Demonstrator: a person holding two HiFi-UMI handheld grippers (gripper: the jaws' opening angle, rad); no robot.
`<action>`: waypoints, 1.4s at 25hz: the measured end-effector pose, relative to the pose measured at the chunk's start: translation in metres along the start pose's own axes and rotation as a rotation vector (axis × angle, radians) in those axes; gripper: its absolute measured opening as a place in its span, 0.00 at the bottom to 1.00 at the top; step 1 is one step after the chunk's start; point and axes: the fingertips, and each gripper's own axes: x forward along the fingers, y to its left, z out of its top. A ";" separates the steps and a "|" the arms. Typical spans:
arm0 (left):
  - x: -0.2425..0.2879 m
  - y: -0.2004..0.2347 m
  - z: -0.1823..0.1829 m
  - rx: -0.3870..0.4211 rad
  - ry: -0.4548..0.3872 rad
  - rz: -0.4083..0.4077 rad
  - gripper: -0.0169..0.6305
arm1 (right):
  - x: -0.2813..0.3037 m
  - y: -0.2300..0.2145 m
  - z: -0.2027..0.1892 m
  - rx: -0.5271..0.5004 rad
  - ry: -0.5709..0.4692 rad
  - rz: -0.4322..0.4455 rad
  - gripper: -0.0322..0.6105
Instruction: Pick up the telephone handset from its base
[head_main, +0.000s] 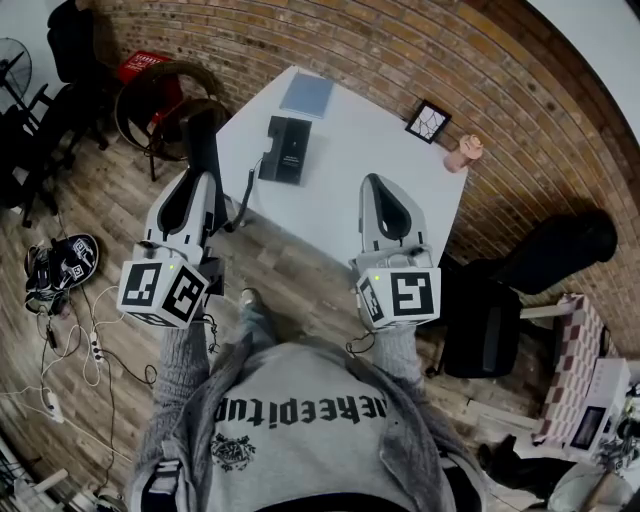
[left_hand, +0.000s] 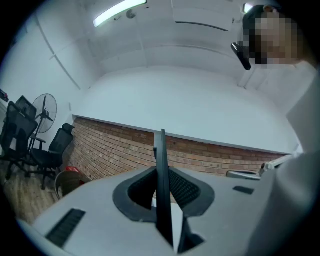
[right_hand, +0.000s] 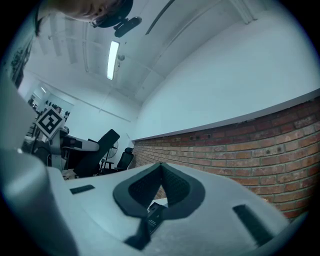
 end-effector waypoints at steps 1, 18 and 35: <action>-0.003 -0.003 0.001 0.007 0.000 0.009 0.14 | -0.003 0.000 0.001 0.000 -0.001 0.001 0.05; -0.033 -0.040 0.010 0.066 -0.085 0.043 0.14 | -0.040 -0.010 0.001 -0.001 0.004 0.014 0.05; -0.030 -0.059 0.000 0.070 -0.063 0.069 0.14 | -0.048 -0.023 -0.014 0.024 0.018 0.020 0.05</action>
